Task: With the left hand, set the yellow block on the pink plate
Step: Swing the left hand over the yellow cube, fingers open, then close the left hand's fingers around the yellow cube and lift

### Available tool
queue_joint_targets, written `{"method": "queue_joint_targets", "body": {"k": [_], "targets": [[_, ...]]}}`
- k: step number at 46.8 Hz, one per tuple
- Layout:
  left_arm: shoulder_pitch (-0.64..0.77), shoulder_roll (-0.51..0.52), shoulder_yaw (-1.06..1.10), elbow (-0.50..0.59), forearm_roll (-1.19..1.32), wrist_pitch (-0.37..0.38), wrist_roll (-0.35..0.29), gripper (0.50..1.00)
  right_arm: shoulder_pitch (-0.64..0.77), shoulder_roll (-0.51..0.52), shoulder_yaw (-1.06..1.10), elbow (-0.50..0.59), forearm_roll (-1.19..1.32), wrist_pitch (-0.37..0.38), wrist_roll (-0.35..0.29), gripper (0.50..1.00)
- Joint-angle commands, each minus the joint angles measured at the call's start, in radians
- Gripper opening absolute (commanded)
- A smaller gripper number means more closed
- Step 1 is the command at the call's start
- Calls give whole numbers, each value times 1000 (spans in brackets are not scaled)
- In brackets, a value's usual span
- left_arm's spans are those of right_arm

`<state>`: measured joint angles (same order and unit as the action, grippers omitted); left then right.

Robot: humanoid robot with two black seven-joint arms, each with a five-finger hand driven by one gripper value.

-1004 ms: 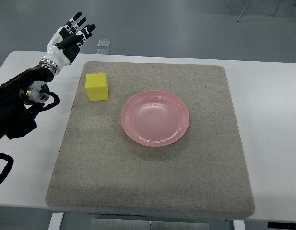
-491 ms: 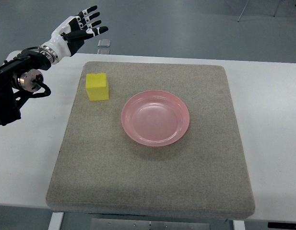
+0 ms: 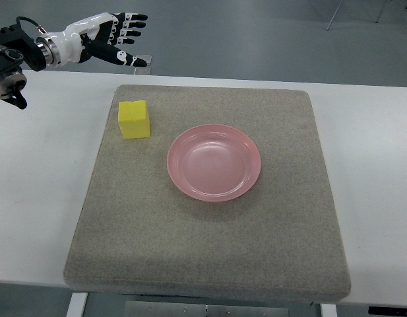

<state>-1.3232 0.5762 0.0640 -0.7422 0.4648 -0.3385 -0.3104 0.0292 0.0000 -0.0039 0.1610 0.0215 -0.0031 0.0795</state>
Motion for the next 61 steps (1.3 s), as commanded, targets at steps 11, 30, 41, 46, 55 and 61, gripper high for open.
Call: {"method": "queue_joint_targets", "body": {"k": [11, 30, 41, 46, 55, 61], "targets": [[-5, 10, 54, -32, 339, 9, -1, 984, 0, 0, 1, 0, 0, 0, 0, 924], [5, -18, 57, -32, 586, 30, -4, 977, 0, 0, 1, 0, 0, 0, 0, 924], [18, -39, 57, -34, 669, 26, -7, 973, 0, 0, -1, 0, 0, 0, 0, 924], [36, -53, 54, -31, 706, 29, -7, 973, 0, 0, -1, -1, 0, 0, -1, 924], [38, -58, 43, -28, 689, 49, -7, 986, 0, 0, 1, -1, 0, 0, 0, 924], [38, -59, 45, -29, 692, 61, -10, 984, 0, 0, 1, 0, 0, 0, -1, 924]]}}
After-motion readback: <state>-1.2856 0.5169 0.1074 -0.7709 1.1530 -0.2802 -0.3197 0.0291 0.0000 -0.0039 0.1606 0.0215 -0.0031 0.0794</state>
